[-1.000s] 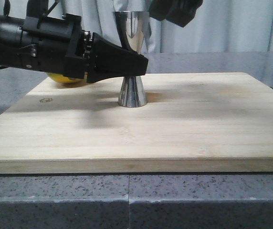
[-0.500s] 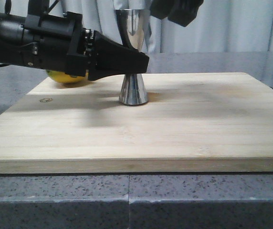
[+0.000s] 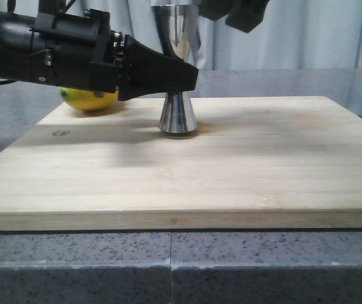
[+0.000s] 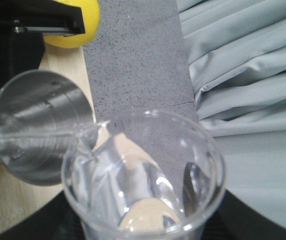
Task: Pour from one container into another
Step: 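Tilt the beaker with the right gripper, pouring liquid into the jigger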
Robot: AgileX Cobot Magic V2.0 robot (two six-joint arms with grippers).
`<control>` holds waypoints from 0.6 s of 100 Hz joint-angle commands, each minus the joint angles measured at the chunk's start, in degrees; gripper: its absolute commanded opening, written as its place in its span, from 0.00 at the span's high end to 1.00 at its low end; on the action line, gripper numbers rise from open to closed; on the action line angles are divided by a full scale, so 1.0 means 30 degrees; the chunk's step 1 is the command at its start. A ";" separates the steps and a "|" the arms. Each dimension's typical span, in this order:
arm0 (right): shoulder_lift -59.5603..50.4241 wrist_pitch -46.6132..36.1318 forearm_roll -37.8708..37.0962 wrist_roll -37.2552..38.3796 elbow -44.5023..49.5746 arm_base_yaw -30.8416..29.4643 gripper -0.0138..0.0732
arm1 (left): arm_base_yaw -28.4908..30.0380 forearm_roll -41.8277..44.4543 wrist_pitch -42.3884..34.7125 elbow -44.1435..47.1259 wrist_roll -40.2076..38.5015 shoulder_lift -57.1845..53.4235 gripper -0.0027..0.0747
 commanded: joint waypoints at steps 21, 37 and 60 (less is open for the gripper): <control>-0.0575 -0.1371 -0.1719 -0.0142 -0.0660 -0.0014 0.56 | -0.0169 -0.1512 0.2234 -0.0548 -0.0226 -0.0788 0.86; -0.0575 -0.1729 -0.2184 -0.0142 -0.0660 -0.0014 0.56 | -0.0169 -0.1512 0.2234 -0.0548 -0.0226 -0.0788 0.86; -0.0575 -0.1690 -0.2798 -0.0142 -0.0660 -0.0014 0.56 | -0.0169 -0.1512 0.2234 -0.0548 -0.0226 -0.0788 0.86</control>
